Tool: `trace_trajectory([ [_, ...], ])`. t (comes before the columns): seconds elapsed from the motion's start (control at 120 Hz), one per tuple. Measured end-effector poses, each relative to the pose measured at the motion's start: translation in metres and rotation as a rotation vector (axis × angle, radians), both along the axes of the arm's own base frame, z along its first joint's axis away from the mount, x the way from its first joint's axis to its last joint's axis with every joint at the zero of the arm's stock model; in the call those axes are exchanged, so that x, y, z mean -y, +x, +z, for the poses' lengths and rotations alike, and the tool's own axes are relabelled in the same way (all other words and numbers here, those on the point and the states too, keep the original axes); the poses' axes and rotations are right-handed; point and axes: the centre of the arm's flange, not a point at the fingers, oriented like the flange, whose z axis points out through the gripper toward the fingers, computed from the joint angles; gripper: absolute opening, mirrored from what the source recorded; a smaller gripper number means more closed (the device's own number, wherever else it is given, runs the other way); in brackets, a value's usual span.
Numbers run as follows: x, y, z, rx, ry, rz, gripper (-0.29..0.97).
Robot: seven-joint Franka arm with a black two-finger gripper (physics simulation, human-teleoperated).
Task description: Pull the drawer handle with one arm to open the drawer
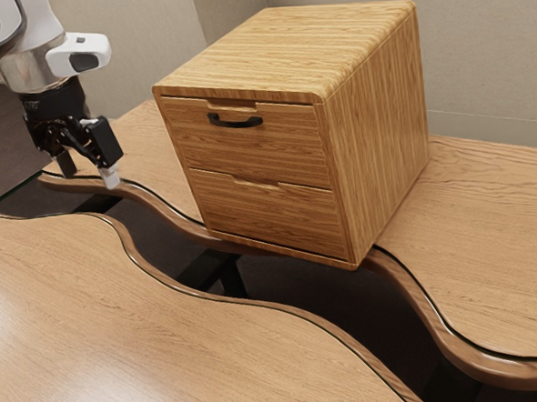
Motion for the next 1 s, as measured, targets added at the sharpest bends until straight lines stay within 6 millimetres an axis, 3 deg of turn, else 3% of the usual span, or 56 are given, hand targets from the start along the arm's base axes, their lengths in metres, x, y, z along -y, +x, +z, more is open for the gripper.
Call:
trace_trajectory([
  [0.075,-0.006,-0.002,0.006,0.014,0.003,0.012,0.68],
  [0.1,-0.006,-0.011,0.045,0.096,0.028,0.016,0.68],
  [0.142,0.0,-0.043,0.115,0.248,0.074,0.02,0.68],
  [0.183,0.01,-0.061,0.147,0.318,0.097,0.013,0.68],
  [0.233,0.036,-0.058,0.156,0.338,0.096,-0.042,0.68],
  [0.308,0.096,-0.049,0.155,0.329,0.072,-0.172,0.68],
  [0.367,0.138,-0.056,0.153,0.289,0.033,-0.265,0.68],
  [0.442,0.171,-0.065,0.126,0.159,0.003,-0.318,0.68],
  [0.483,0.184,-0.084,0.116,0.106,-0.025,-0.334,0.68],
  [0.5,0.187,-0.103,0.106,0.078,-0.032,-0.33,0.68],
  [0.525,0.188,-0.147,0.085,0.049,-0.037,-0.32,0.68],
  [0.558,0.176,-0.213,0.052,0.046,-0.063,-0.325,0.68],
  [0.575,0.169,-0.236,0.038,0.049,-0.076,-0.335,0.68],
  [0.608,0.159,-0.268,0.016,0.043,-0.108,-0.375,0.68],
  [0.65,0.159,-0.29,-0.002,0.044,-0.13,-0.434,0.68],
  [0.683,0.164,-0.292,-0.016,0.056,-0.114,-0.461,0.68],
  [0.767,0.165,-0.254,-0.041,0.077,-0.013,-0.473,0.68],
  [0.867,0.19,-0.258,-0.065,0.114,0.123,-0.6,0.68],
  [1.0,0.175,-0.254,-0.059,0.283,0.147,-0.827,0.68],
])
